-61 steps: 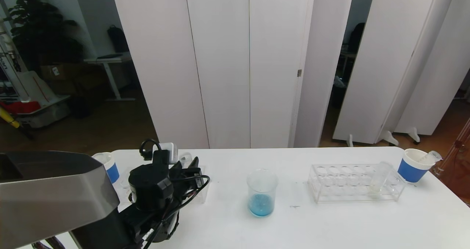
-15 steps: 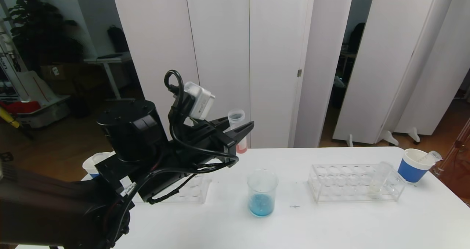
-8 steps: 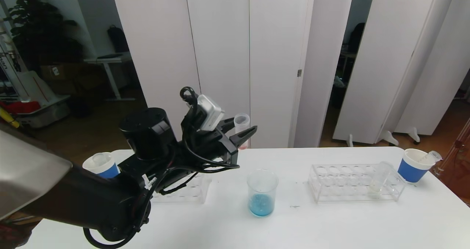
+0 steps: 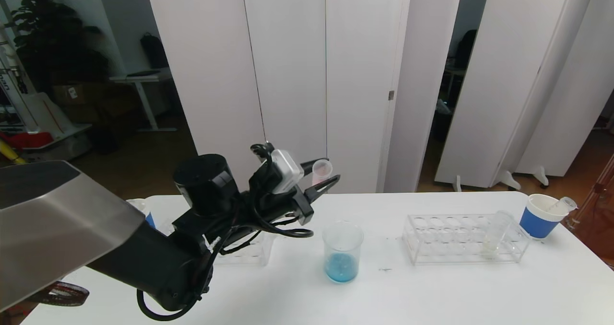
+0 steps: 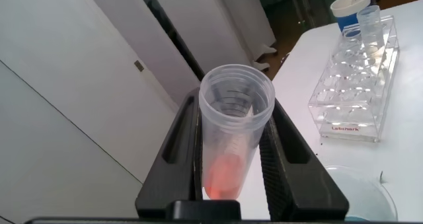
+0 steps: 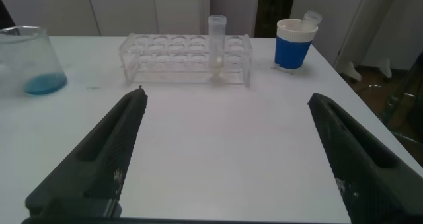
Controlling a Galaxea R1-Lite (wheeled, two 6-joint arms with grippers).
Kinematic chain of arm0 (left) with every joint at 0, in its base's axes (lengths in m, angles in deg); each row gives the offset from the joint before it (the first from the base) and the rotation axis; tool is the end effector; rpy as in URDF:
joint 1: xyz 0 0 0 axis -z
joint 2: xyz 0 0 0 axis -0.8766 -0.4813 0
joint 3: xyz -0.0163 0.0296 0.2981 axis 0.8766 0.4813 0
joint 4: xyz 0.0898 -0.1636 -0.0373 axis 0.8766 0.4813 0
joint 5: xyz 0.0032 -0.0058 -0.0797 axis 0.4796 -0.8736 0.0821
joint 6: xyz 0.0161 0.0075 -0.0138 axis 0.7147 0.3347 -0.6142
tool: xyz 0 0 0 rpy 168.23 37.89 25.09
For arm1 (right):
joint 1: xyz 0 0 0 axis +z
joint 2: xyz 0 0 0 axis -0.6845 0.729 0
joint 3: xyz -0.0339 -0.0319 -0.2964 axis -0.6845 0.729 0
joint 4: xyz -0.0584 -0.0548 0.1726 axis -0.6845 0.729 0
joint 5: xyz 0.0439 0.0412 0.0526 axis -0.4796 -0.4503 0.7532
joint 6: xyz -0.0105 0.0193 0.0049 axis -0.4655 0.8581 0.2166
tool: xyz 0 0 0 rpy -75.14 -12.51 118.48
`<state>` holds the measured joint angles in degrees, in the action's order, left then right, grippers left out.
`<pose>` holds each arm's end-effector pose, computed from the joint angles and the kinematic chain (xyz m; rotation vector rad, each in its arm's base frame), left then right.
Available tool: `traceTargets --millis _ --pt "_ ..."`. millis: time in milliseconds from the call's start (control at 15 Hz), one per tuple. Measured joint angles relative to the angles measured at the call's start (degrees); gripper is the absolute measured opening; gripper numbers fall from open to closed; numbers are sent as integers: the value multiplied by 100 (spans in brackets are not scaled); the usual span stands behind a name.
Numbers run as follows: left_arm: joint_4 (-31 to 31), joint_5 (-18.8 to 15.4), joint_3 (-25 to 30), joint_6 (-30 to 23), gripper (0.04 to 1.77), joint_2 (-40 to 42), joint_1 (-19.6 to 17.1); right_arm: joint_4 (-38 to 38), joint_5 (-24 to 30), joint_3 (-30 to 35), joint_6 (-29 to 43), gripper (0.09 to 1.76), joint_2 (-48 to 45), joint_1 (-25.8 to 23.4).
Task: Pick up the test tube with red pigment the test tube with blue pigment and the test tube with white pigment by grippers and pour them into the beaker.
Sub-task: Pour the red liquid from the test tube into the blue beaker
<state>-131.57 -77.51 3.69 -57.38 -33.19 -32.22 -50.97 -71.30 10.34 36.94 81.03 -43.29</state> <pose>0.3107 -0.1835 0.1426 0.4259 -0.3892 -0.8921 -0.0231 -0.0002 0.0771 0.0230 -0.0130 -0.0107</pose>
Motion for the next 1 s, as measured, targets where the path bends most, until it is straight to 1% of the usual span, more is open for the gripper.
traceTargets --millis 267,467,600,933,1000 --pt "-52 -440 -29 628 58 -205 1 0 0 0 -2 175 0 0" --pt "-191 -573 -96 1546 58 -411 12 0 1 0 0 175 0 0" --pt "-249 -791 -123 2059 58 -530 11 0 0 0 0 175 0 0" --pt "-249 -877 -211 2455 58 -686 -51 2 0 0 0 175 0 -1" --pt "-260 -981 -215 2494 58 -699 -73 0 0 0 0 175 0 0"
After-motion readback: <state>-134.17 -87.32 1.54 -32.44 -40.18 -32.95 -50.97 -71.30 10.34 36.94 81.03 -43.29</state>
